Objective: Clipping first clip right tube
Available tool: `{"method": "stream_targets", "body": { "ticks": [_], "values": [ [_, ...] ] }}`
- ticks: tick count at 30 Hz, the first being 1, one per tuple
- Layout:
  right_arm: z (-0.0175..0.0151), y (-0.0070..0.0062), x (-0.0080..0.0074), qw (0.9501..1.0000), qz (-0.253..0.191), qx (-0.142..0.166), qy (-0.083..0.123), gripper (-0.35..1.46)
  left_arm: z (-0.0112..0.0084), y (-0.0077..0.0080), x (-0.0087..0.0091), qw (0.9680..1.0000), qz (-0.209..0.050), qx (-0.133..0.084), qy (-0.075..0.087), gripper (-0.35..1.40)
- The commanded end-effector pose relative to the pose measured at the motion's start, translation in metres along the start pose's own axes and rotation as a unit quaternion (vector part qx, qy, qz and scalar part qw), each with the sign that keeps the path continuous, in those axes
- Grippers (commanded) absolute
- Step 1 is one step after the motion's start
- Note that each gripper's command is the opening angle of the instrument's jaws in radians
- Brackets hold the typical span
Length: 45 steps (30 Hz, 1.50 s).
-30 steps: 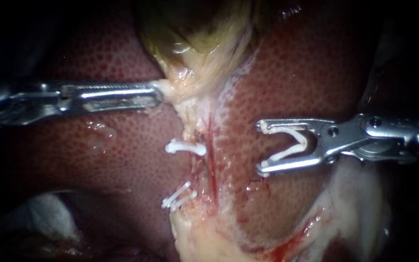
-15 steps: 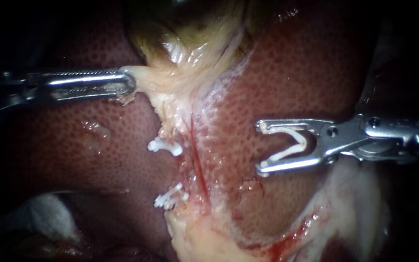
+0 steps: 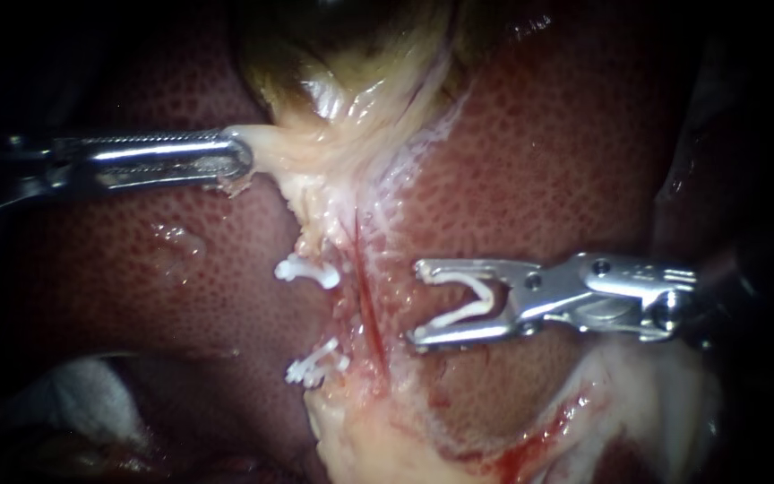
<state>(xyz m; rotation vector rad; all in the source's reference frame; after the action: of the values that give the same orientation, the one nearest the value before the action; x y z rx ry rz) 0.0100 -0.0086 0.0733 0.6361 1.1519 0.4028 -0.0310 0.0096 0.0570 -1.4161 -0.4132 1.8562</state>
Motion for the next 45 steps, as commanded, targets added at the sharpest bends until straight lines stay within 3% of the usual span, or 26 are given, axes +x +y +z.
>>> {"method": "stream_targets", "body": {
  "ticks": [1, 7, 12, 20, 25, 30, 40, 45],
  "values": [
    [0.0005, 0.0002, -0.0005, 1.0000, 0.003, 0.001, -0.003, 0.50, 0.0000, 0.0000, 0.0000, 1.0000, 0.000, 0.000, 0.000, -0.35],
    [0.0033, 0.0015, -0.0033, 0.9997, 0.020, 0.007, -0.010, 0.50, 0.0002, 0.0001, -0.0001, 1.0000, 0.000, 0.001, 0.000, -0.35],
    [0.0056, 0.0016, -0.0049, 0.9993, 0.031, 0.014, -0.016, 0.50, 0.0002, 0.0001, -0.0002, 1.0000, 0.001, 0.001, 0.000, -0.35],
    [0.0080, 0.0013, -0.0064, 0.9980, 0.052, 0.030, -0.021, 0.48, 0.0005, 0.0002, -0.0004, 1.0000, 0.001, 0.002, 0.002, -0.35],
    [0.0080, 0.0012, -0.0066, 0.9967, 0.068, 0.037, -0.023, 0.43, 0.0005, 0.0002, -0.0004, 1.0000, 0.001, 0.002, 0.002, -0.35],
    [0.0077, 0.0010, -0.0067, 0.9946, 0.092, 0.042, -0.025, 0.30, 0.0006, 0.0002, -0.0005, 1.0000, 0.001, 0.003, 0.001, -0.35],
    [0.0066, 0.0010, -0.0070, 0.9900, 0.138, 0.023, -0.019, -0.35, 0.0007, 0.0001, -0.0006, 1.0000, 0.002, 0.003, -0.001, -0.35],
    [0.0062, 0.0011, -0.0070, 0.9829, 0.182, 0.022, -0.019, -0.35, 0.0007, 0.0000, -0.0007, 1.0000, 0.002, 0.003, -0.002, -0.35]
  ]
}}
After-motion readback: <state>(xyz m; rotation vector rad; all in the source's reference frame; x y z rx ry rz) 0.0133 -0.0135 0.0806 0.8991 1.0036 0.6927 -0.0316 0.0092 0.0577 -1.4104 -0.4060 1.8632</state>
